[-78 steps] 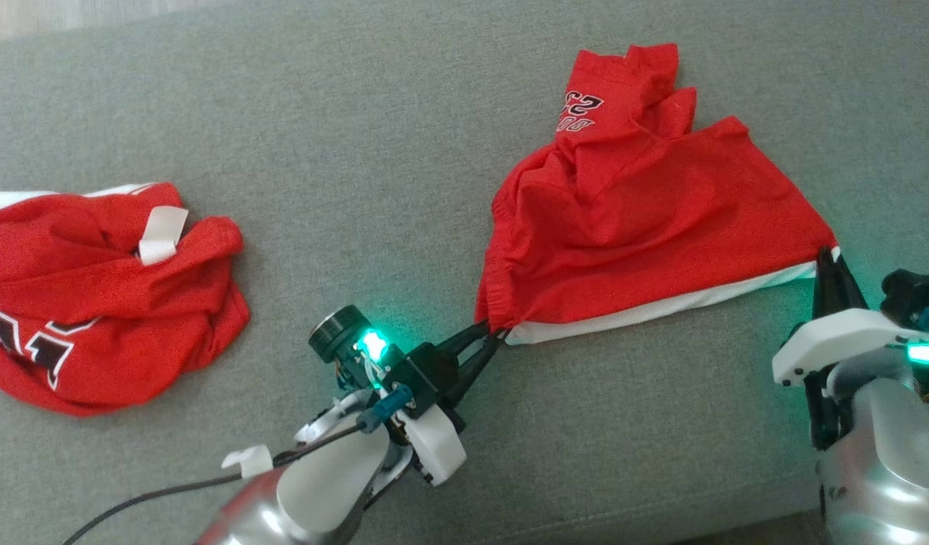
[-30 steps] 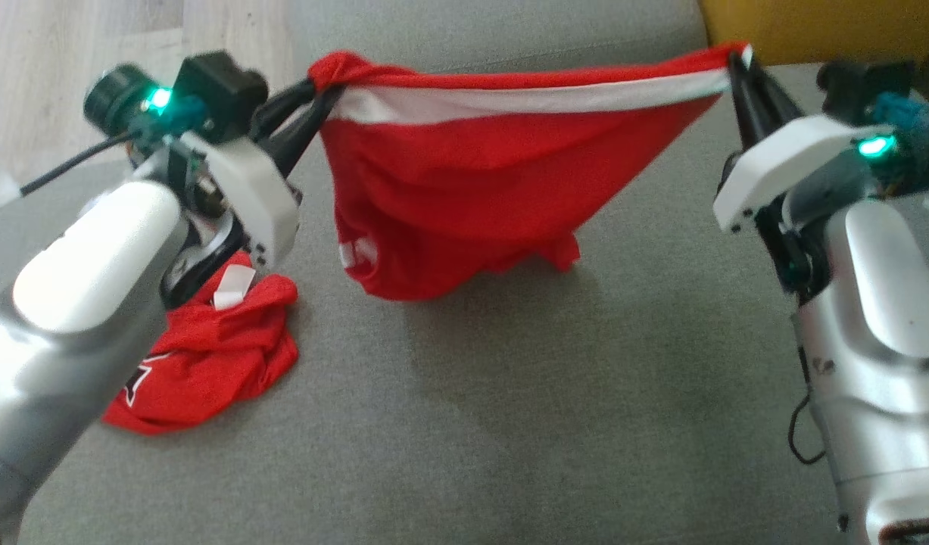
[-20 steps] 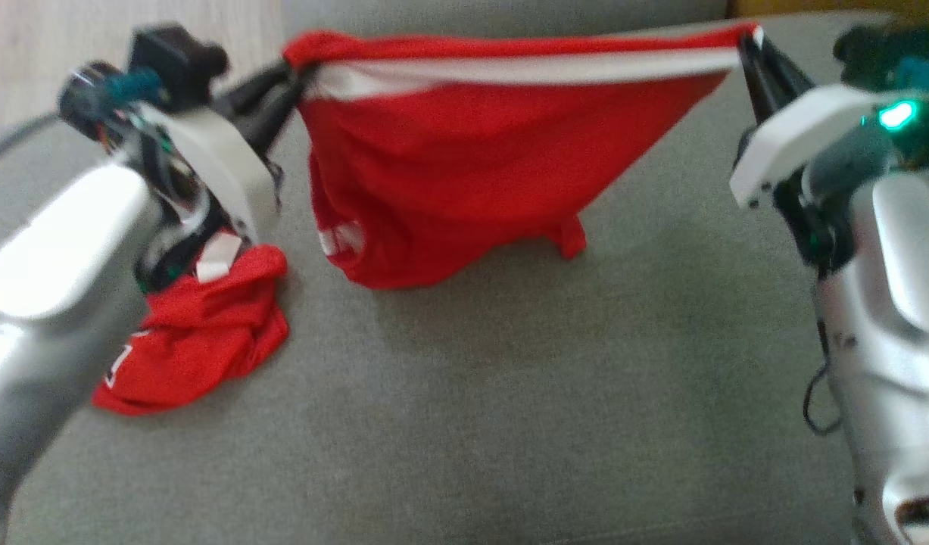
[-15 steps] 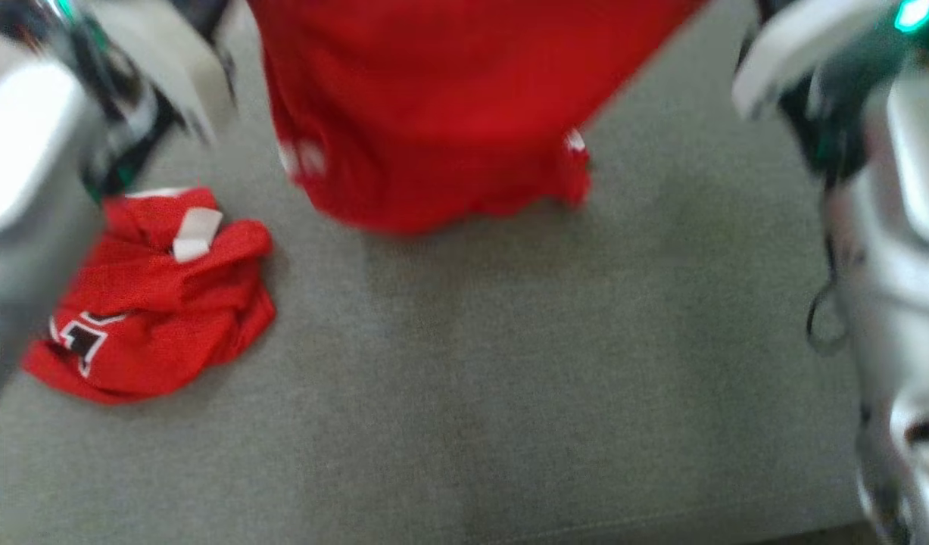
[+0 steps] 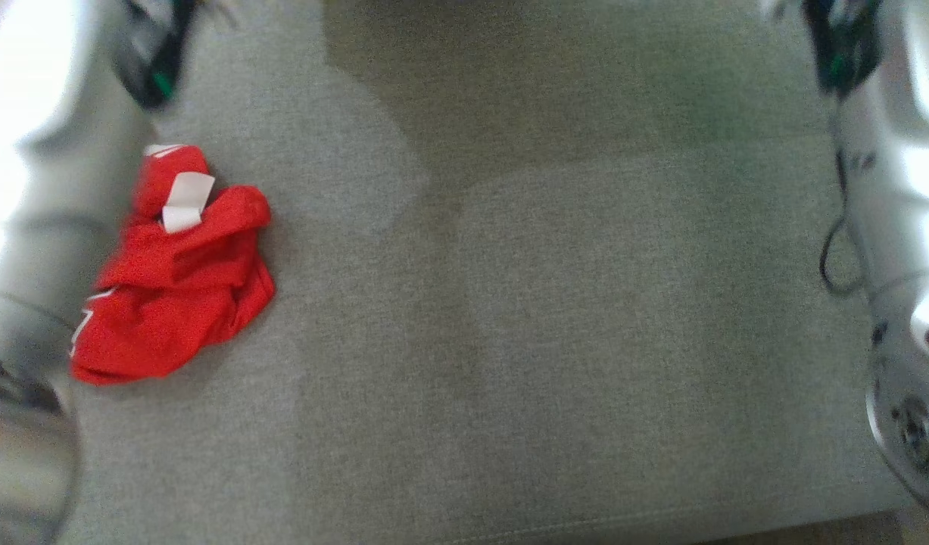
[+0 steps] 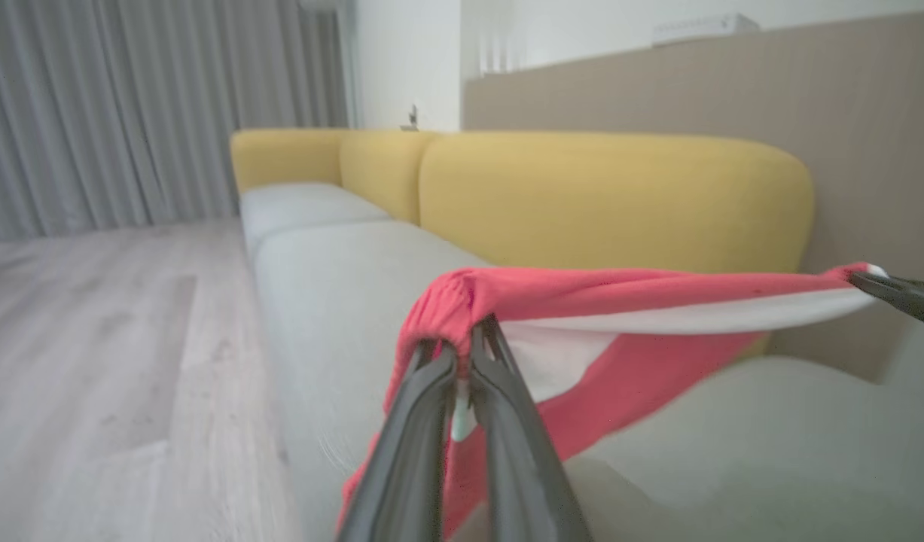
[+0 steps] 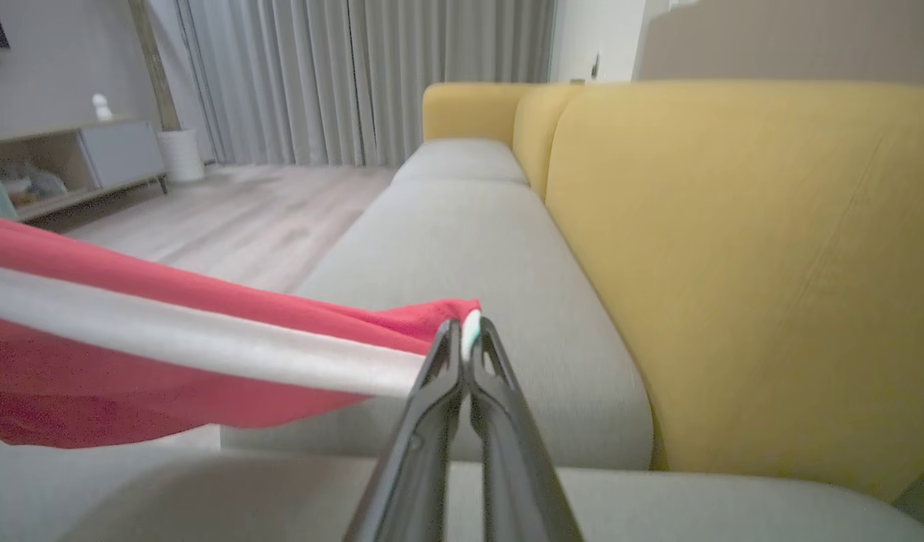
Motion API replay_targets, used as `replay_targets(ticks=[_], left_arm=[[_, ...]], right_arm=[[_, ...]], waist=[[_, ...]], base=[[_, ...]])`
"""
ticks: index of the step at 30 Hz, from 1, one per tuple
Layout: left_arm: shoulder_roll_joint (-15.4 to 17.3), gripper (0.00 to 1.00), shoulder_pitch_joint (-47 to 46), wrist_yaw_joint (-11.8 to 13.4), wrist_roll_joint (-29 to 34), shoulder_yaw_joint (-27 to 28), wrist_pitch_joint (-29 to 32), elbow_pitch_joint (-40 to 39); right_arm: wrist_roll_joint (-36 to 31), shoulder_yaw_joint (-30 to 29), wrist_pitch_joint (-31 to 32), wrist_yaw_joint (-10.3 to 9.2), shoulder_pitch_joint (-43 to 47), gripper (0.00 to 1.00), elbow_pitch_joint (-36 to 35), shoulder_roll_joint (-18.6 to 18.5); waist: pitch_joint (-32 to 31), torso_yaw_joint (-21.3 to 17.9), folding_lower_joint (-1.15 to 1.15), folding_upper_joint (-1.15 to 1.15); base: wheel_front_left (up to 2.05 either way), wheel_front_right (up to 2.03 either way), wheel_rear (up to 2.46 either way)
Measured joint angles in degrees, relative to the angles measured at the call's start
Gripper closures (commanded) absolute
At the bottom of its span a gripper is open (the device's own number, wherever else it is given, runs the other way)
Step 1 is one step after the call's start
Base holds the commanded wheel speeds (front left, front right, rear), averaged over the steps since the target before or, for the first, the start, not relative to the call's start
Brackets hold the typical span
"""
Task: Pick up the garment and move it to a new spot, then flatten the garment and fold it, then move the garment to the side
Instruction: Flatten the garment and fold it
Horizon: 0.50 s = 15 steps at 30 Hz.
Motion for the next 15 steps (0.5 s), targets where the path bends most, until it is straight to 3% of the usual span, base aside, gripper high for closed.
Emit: replay_targets(ticks=[7,15], left_arm=[[-2.35,1.0,18.59,-1.42,-1.74,-9.91,-0.25,-3.18],[-2.32,1.0,33.21,-1.18,-5.06,-15.36,-1.88,-10.21]], right_arm=[[2.58,4.7,2.46,0.0,10.38,1.0,8.62,-4.49],[10.49,11.28,8.68,0.0,19.45,1.0,9.4,-8.49]], waist=[[-2.8,0.99,0.0,0.0],[-8.23,0.81,-0.01,0.0]], base=[[0.0,0.0,0.0],[0.0,0.0,0.0]])
